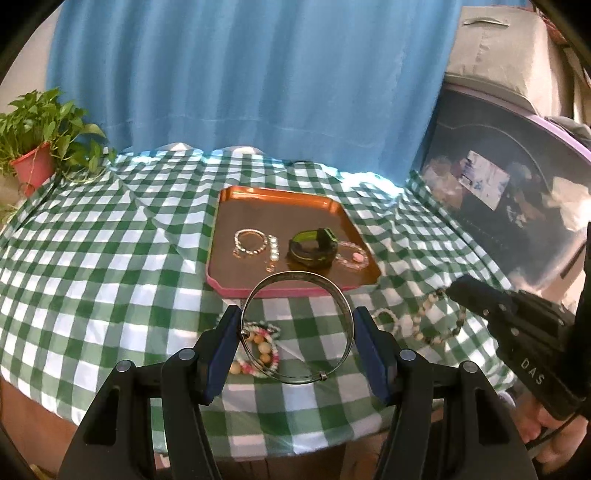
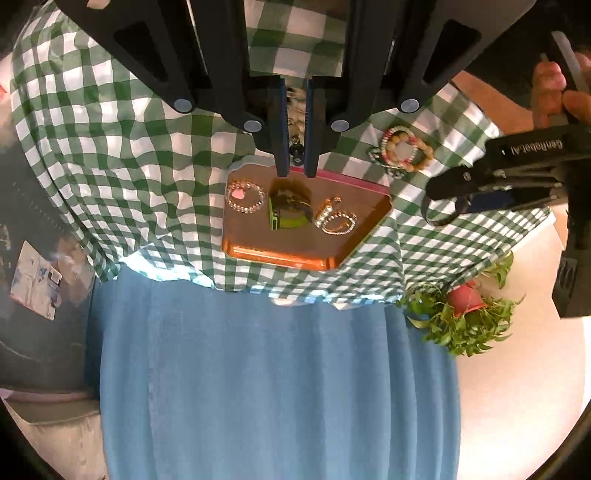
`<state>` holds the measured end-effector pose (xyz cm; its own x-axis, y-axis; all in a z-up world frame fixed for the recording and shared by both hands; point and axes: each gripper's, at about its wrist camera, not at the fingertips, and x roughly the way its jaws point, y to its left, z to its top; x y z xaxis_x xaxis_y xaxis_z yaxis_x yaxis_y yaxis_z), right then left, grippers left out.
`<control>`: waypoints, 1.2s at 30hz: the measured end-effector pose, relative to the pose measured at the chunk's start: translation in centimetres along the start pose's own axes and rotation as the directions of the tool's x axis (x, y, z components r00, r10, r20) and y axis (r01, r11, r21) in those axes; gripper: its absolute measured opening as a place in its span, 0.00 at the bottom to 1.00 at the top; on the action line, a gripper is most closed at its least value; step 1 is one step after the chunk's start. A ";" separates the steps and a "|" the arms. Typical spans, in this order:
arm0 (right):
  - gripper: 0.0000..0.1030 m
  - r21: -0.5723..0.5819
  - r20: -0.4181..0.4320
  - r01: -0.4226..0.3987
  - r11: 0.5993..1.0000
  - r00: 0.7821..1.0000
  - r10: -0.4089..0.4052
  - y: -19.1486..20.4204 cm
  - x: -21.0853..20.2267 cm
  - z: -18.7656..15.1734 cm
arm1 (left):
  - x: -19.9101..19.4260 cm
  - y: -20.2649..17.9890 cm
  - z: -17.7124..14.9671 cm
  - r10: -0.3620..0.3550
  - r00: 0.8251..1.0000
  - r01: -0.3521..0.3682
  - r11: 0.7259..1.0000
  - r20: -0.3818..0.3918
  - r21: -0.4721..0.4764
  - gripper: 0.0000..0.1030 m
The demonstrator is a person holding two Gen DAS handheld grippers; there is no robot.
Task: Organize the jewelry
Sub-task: 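Lift the silver bangle with the left tool while the right tool lifts its bracelet, then carry the bangle over the copper tray with the left tool while the right tool carries its bracelet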
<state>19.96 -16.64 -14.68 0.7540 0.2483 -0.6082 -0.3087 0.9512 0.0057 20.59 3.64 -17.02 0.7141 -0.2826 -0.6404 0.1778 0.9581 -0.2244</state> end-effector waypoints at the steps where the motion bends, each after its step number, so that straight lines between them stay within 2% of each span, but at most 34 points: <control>1: 0.06 0.000 0.003 -0.004 1.000 1.000 0.004 0.1 -0.3 0.2 | -0.2 -0.3 -0.1 -0.003 1.000 0.003 1.000 0.004 0.016 0.59; 4: 0.06 -0.019 0.003 -0.009 1.000 1.000 0.009 0.5 -0.7 0.7 | -0.4 -1.3 -0.1 0.004 1.000 -0.005 0.998 0.015 0.064 0.59; 10: 0.06 -0.052 0.020 0.000 0.999 1.000 0.001 0.6 -0.6 2.4 | 0.6 -1.2 1.0 -0.011 1.000 0.010 0.997 0.008 0.077 0.59; 21: 0.06 -0.050 0.064 -0.023 0.998 0.998 0.026 -0.3 2.2 6.8 | 3.4 0.0 6.9 0.005 0.998 -0.010 0.996 0.058 0.092 0.59; 26: 0.06 -0.049 0.076 -0.034 0.998 0.996 0.037 -0.5 3.9 8.2 | 5.0 -0.3 8.3 0.009 0.998 -0.016 0.994 0.066 0.112 0.59; 36: 0.06 -0.056 0.127 0.012 0.998 0.992 -0.005 -2.5 6.1 11.0 | 7.6 -1.2 10.9 -0.020 0.995 0.006 0.990 0.101 0.141 0.59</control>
<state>31.72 -15.46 -9.64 0.8233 0.2647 -0.5021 -0.3311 0.9425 -0.0460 33.19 0.84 -13.57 0.7751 -0.2958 -0.5584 0.2756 0.9534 -0.1224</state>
